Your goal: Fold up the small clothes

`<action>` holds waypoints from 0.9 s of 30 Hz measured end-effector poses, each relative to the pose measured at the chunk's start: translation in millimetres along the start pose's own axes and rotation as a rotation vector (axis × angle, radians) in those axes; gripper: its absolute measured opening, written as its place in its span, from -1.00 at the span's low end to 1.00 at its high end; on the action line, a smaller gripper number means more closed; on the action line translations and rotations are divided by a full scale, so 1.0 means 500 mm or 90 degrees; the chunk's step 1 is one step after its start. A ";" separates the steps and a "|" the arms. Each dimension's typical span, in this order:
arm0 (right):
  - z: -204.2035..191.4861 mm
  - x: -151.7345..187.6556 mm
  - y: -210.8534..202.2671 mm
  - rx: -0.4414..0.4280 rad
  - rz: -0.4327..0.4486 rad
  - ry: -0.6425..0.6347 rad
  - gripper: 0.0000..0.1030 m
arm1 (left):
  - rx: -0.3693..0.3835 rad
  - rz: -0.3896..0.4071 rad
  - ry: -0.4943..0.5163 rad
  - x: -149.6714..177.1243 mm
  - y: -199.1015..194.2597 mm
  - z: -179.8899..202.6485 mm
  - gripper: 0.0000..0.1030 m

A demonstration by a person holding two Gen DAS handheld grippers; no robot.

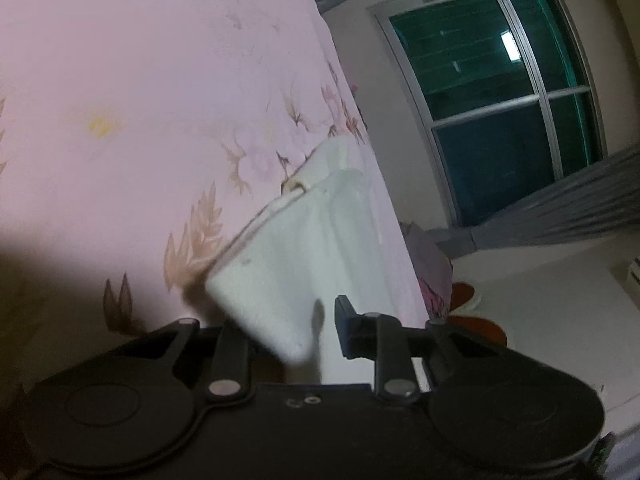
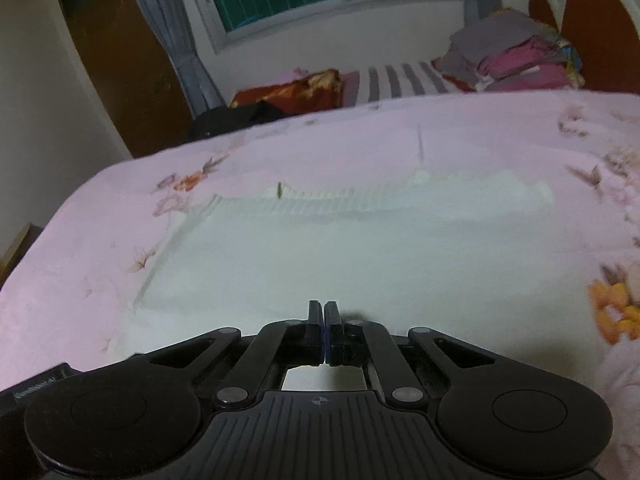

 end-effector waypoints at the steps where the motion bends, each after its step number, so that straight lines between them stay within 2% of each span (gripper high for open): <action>1: 0.001 0.005 0.009 0.000 -0.005 0.000 -0.96 | 0.002 0.002 -0.009 -0.004 0.001 -0.001 -0.54; 3: 0.006 0.016 0.026 0.007 -0.021 -0.001 -0.96 | -0.006 -0.008 -0.015 -0.007 0.012 -0.001 -0.65; 4: 0.013 0.026 0.037 0.015 -0.036 -0.002 -0.96 | -0.013 -0.022 -0.008 -0.004 0.021 0.001 -0.88; 7: 0.019 0.029 0.040 0.005 -0.044 -0.001 -0.96 | -0.013 -0.006 0.002 -0.014 0.008 0.007 -0.87; 9: 0.018 0.011 0.025 -0.002 -0.024 -0.002 -0.96 | -0.007 0.009 0.036 -0.017 -0.006 0.019 -0.83; 10: 0.018 0.004 0.021 -0.010 -0.012 -0.002 -0.96 | -0.016 0.013 0.038 -0.017 -0.005 0.017 -0.59; 11: 0.022 0.011 0.034 -0.005 -0.027 -0.006 -0.97 | -0.036 0.015 0.027 -0.018 -0.003 0.006 -0.52; 12: 0.026 0.027 0.053 0.000 -0.056 -0.016 -0.97 | -0.034 0.024 0.012 -0.022 -0.002 0.002 -0.53; 13: 0.025 0.025 0.057 -0.006 -0.045 -0.028 -0.97 | -0.031 0.036 0.004 -0.025 0.000 0.001 -0.53; 15: 0.020 0.021 0.060 -0.010 -0.055 -0.047 -0.97 | -0.042 0.036 0.027 -0.027 0.014 0.008 -0.61; 17: 0.025 0.021 0.062 -0.021 -0.058 -0.035 -0.97 | -0.053 0.031 0.046 -0.028 0.022 0.009 -0.86; 19: 0.033 0.022 0.063 -0.036 -0.056 -0.026 -0.97 | -0.057 0.036 0.063 -0.033 0.014 0.021 -0.87; 24: 0.040 0.014 0.057 -0.068 -0.062 -0.029 -0.96 | -0.026 0.044 0.196 -0.022 -0.017 0.114 -0.88; 27: 0.070 -0.031 -0.005 -0.096 0.006 0.026 -0.96 | 0.000 0.024 0.296 0.006 -0.025 0.192 -0.88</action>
Point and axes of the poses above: each gripper's, at about its wrist camera, not at the fingertips, and y roughly the way its jaws point, z to its right, x to its underside, the point moved 9 cm from there along y, roughly the way its jaws point, and after that the axes turned 8 degrees about z, right-handed, at the moved point
